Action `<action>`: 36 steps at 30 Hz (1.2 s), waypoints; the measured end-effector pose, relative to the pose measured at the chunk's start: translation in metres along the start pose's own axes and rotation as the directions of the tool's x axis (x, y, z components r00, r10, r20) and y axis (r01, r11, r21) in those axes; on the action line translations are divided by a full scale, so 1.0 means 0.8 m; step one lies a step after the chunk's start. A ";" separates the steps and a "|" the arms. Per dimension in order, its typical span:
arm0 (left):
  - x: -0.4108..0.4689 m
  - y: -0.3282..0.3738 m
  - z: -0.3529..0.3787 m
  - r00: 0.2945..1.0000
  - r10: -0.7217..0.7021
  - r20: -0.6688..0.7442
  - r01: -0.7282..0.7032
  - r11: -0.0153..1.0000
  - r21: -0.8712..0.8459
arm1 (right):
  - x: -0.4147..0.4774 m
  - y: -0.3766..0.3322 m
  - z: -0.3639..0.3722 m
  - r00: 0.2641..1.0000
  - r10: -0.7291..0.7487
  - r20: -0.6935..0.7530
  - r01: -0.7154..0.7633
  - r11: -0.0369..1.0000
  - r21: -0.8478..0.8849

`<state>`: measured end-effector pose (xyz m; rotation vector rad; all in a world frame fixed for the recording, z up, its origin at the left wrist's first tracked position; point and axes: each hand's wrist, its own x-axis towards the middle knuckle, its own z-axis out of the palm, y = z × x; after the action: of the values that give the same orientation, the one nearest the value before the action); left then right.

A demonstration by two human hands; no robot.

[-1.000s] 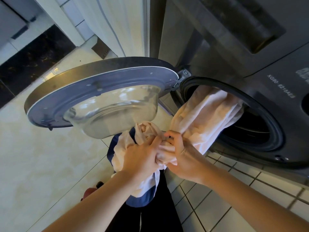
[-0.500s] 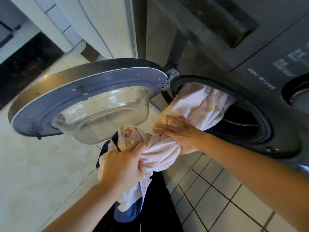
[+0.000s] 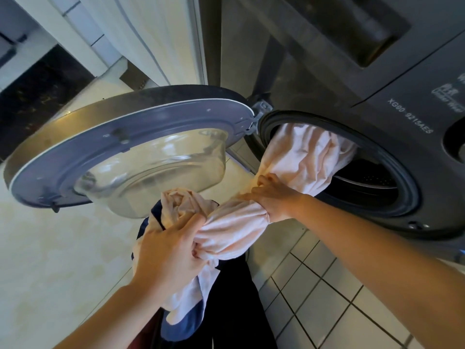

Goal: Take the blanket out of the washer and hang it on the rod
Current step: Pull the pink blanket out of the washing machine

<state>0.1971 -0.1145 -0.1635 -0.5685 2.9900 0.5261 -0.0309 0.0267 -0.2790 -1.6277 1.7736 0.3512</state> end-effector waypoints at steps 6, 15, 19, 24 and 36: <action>0.001 0.003 0.001 0.996 -0.085 0.034 0.088 0.990 -0.107 | -0.016 0.010 0.000 0.999 -0.014 0.046 0.015 1.000 -0.013; 0.012 0.007 0.002 0.973 -0.199 0.114 0.219 0.956 -0.198 | -0.035 0.036 0.019 0.992 0.127 0.017 -0.127 0.989 0.069; 0.013 0.010 0.004 0.956 -0.169 0.239 0.205 0.970 -0.131 | -0.038 0.035 0.021 0.982 0.164 -0.088 -0.174 0.977 -0.122; 0.023 0.042 0.014 0.885 0.060 0.461 -0.117 0.989 0.096 | -0.028 0.025 0.007 0.927 0.373 0.044 -0.355 0.908 -0.220; 0.046 0.016 0.063 0.655 -0.157 0.739 -0.094 0.953 0.287 | -0.064 0.019 -0.002 0.976 0.062 -0.207 -0.087 0.990 -0.113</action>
<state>0.1580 -0.0992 -0.2108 -0.2653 2.1693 0.2020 -0.0472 0.0678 -0.2487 -1.7370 2.0044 0.3439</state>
